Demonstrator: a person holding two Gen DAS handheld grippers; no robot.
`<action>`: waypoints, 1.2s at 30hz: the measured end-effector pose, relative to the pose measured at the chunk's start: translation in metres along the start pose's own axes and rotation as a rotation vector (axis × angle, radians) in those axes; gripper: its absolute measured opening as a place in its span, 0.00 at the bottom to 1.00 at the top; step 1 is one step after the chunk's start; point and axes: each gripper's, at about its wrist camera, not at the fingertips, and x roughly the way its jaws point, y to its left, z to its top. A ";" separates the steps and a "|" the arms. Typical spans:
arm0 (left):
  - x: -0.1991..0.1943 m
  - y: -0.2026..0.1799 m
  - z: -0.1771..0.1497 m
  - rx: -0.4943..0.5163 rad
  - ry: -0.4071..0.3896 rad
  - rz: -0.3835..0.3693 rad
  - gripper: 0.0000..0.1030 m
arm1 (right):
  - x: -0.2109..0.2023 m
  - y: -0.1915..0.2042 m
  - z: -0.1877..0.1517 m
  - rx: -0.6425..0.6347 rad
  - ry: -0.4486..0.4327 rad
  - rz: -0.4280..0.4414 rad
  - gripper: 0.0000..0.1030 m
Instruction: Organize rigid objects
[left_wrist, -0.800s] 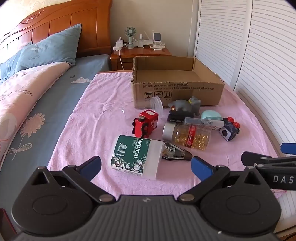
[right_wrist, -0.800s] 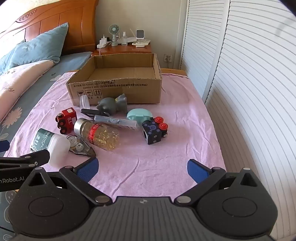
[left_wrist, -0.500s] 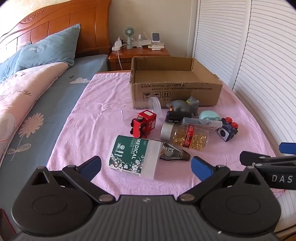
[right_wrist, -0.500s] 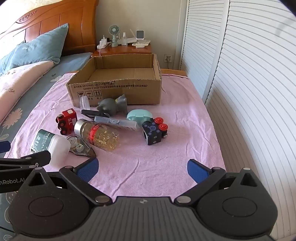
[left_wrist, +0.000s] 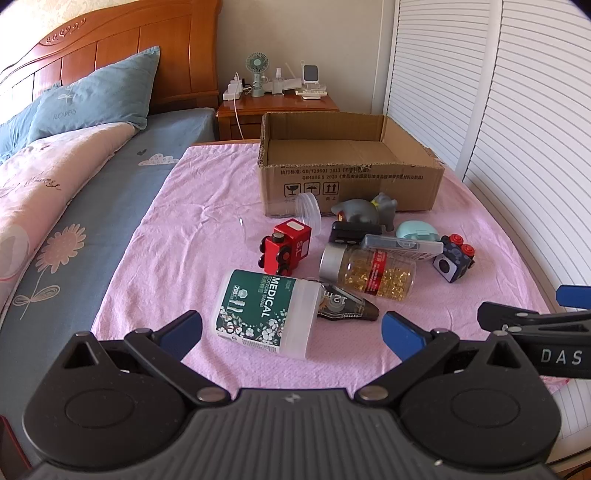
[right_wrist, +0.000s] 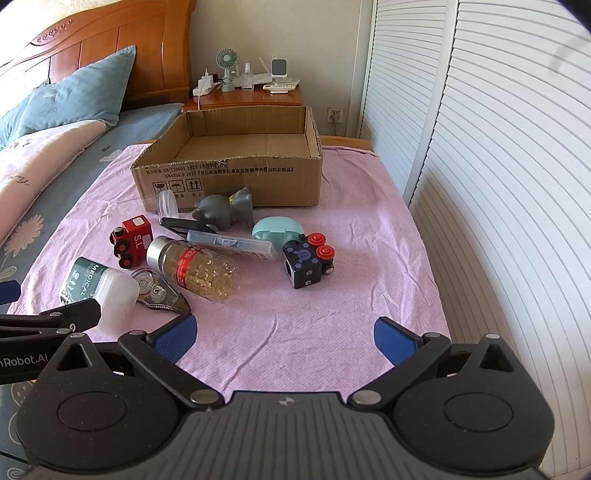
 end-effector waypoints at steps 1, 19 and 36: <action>0.000 0.000 0.000 0.000 -0.001 0.000 1.00 | 0.000 0.000 0.000 0.000 0.000 0.000 1.00; -0.001 0.001 -0.001 -0.006 -0.009 0.002 0.99 | -0.001 0.000 0.000 -0.001 -0.003 -0.001 1.00; -0.002 0.001 -0.001 -0.006 -0.012 0.001 0.99 | -0.002 0.001 0.001 -0.001 -0.004 -0.002 1.00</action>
